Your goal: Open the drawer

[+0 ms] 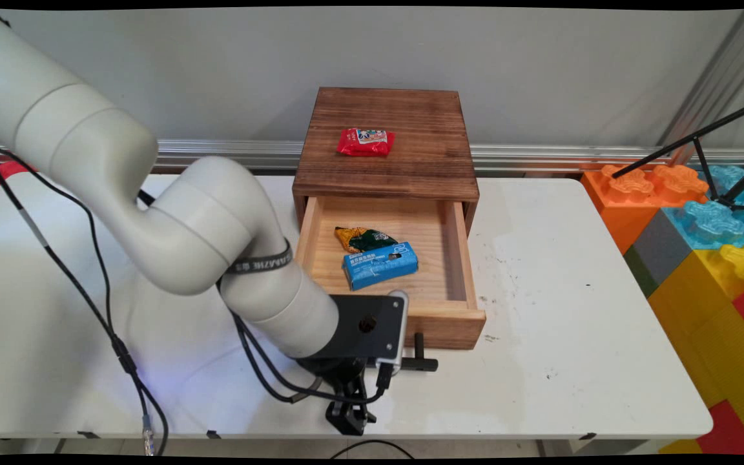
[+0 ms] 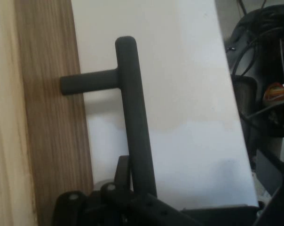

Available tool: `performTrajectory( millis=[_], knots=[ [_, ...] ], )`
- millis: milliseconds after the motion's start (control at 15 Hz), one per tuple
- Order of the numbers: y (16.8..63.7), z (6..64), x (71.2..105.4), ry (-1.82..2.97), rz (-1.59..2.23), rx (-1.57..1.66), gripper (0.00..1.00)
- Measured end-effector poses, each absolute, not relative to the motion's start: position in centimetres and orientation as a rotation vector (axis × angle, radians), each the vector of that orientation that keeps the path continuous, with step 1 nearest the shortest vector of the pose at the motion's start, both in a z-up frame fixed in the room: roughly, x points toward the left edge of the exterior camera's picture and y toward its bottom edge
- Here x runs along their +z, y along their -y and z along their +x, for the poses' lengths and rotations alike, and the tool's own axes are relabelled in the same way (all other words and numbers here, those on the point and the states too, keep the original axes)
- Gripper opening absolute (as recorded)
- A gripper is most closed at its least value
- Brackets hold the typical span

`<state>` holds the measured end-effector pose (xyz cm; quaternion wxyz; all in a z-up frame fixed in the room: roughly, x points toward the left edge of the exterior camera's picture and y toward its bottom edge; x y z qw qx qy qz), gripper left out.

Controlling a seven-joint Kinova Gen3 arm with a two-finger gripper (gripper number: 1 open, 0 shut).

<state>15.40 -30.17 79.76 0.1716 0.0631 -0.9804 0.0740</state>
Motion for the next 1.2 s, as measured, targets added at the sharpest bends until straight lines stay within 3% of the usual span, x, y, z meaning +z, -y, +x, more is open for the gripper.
performTrajectory(
  millis=[1200],
  knots=[
    [25.4, 15.5, 80.6, 2.729, 0.237, 0.181, 1.00]
  ],
)
